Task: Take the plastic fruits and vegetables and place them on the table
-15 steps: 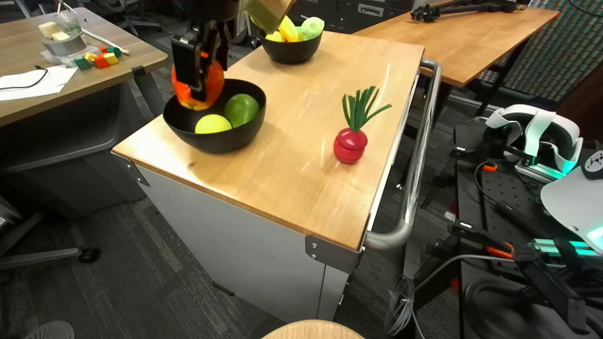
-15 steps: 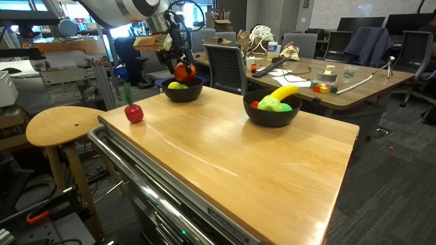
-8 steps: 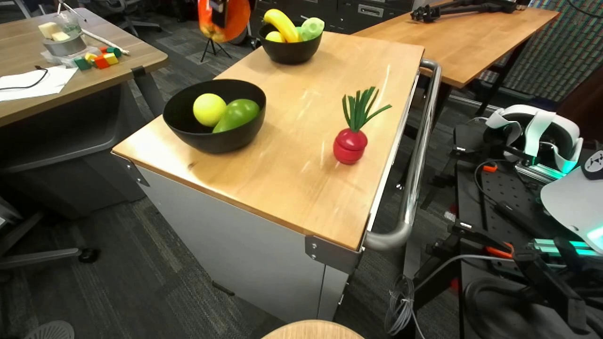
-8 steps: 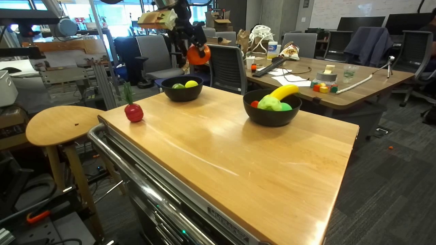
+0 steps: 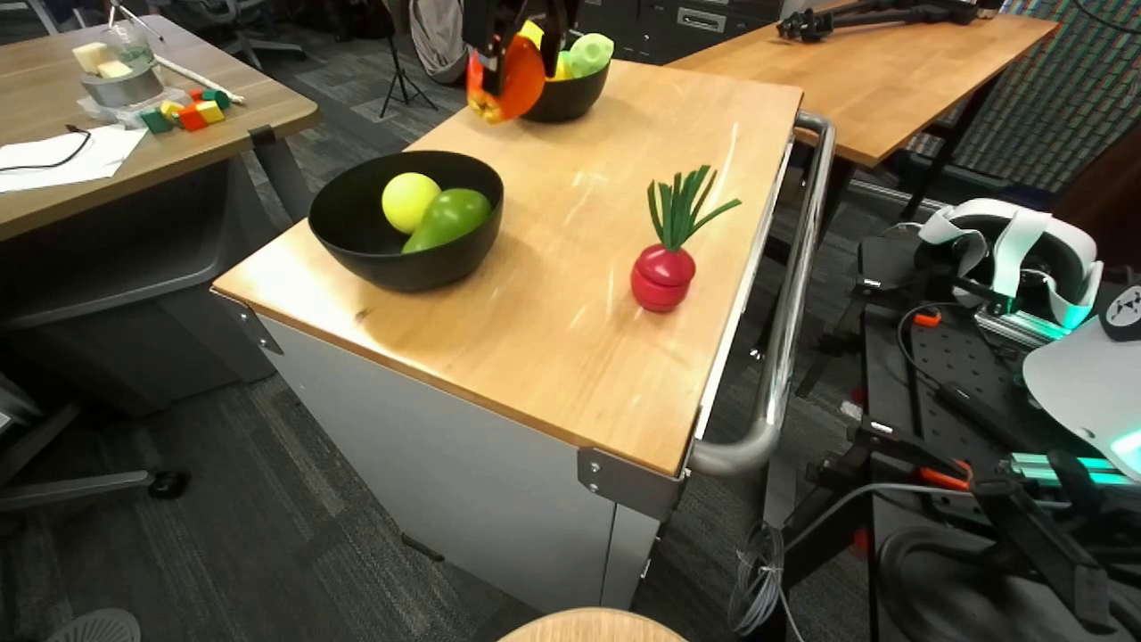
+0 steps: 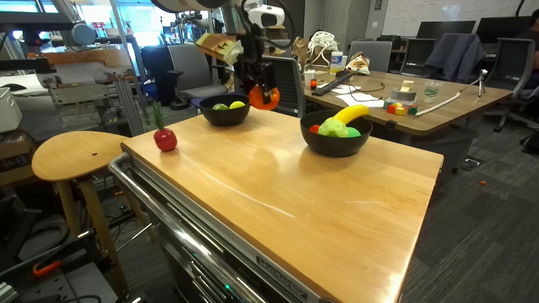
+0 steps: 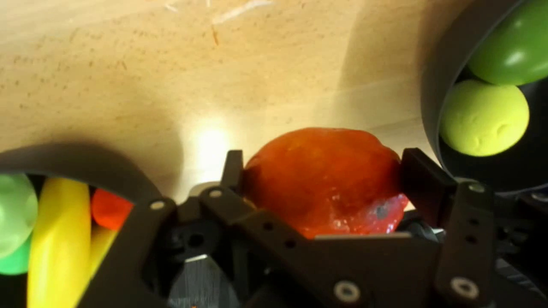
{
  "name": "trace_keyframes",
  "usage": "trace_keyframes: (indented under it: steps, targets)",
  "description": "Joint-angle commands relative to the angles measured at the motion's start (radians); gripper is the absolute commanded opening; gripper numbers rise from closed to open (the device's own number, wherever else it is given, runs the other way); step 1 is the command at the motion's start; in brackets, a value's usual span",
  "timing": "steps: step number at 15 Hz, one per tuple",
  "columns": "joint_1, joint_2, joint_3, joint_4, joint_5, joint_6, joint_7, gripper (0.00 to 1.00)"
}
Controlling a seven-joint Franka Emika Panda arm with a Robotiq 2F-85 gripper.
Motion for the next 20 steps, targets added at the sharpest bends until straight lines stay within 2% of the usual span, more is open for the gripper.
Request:
trace_keyframes:
  steps: [1, 6, 7, 8, 12, 16, 18, 20]
  targets:
    - [-0.007, 0.053, 0.002, 0.036, 0.031, -0.055, -0.002, 0.63]
    - [0.003, 0.076, -0.008, 0.043, -0.007, -0.094, 0.023, 0.63]
    - [0.008, 0.067, -0.01, 0.036, -0.022, -0.097, 0.031, 0.97]
    - [0.012, 0.054, -0.011, 0.028, -0.036, -0.104, 0.036, 0.99]
    - [0.031, -0.014, -0.006, -0.004, -0.064, -0.069, 0.09, 1.0]
    - [0.041, -0.077, 0.039, -0.028, 0.029, 0.064, 0.086, 1.0]
    - [0.052, -0.066, 0.064, -0.012, 0.085, 0.139, 0.079, 1.0]
    - [0.067, -0.016, 0.079, 0.035, 0.094, 0.144, 0.097, 1.0]
